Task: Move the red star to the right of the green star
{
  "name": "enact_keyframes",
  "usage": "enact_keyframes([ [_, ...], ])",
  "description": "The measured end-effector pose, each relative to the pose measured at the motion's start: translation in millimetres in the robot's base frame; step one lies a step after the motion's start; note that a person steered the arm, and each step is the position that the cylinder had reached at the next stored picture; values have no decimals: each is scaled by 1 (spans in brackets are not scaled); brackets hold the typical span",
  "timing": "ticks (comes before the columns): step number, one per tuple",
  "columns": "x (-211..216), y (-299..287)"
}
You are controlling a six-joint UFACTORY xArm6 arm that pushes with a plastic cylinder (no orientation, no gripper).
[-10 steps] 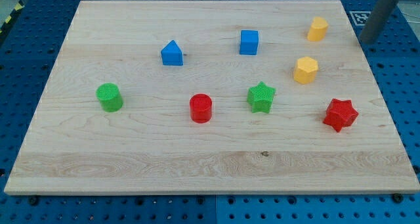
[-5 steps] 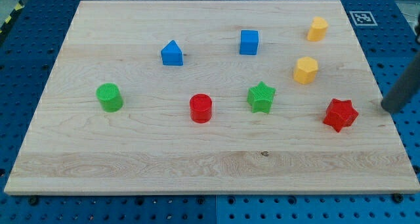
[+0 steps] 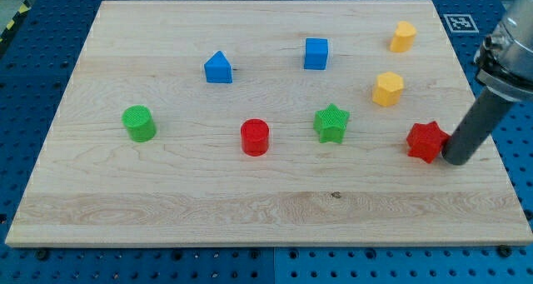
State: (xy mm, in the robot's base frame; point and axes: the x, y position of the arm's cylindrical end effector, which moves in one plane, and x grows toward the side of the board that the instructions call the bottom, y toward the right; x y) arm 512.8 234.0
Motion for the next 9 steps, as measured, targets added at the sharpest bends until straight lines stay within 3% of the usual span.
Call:
enact_keyframes([
  [6, -34, -74],
  [9, -40, -56],
])
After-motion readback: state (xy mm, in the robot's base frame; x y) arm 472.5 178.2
